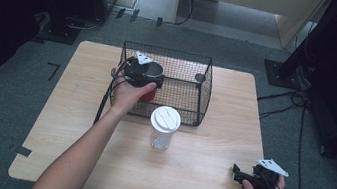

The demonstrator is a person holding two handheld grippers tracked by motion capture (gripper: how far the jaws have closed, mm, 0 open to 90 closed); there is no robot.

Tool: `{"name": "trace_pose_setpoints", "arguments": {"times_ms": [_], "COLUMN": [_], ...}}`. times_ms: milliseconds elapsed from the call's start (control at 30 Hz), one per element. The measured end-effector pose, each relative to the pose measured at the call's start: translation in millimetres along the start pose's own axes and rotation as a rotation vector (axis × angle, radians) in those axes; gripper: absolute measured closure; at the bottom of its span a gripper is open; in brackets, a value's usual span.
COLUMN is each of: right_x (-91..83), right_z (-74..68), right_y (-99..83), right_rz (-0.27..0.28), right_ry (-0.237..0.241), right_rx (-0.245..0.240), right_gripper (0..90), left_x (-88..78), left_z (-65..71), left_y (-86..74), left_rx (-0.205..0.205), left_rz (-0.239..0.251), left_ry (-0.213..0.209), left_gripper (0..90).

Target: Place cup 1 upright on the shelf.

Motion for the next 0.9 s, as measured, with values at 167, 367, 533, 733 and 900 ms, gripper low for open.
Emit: {"name": "trace_pose_setpoints", "arguments": {"times_ms": [167,367,533,733,900], "right_x": [0.0,0.0,0.0,0.0,0.1], "right_z": [0.0,0.0,0.1,0.0,-0.3], "right_y": [0.0,0.0,0.0,0.0,0.0], "right_rz": [0.0,0.0,0.001,0.0,-0.001], "right_ry": [0.0,0.0,0.0,0.0,-0.002], "right_rx": [0.0,0.0,-0.001,0.0,-0.001], "right_gripper": [0.0,0.0,0.0,0.0,0.0], "left_x": [4.7,7.7,6.1,0.7,-7.2], "left_z": [-0.5,2.7,1.4,2.2,3.4], "left_y": [-3.6,-6.7,-6.5,-8.4,-7.5], "left_rx": [0.009,0.034,0.033,0.038,0.045], "left_rz": [-0.044,-0.095,-0.115,-0.134,-0.146], "left_ry": [-0.003,-0.006,-0.012,-0.013,-0.012], "left_gripper": [7.2,7.2,7.1,6.4,0.0]}}
Point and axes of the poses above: each handheld gripper's, and its own axes: x roughly forward along the jaws, y roughly out of its top, z roughly to its right, the point moved 1 cm from there along x, roughly forward along the jaws, and after that the axes turned 6 degrees about x, right-handed, at the moved point
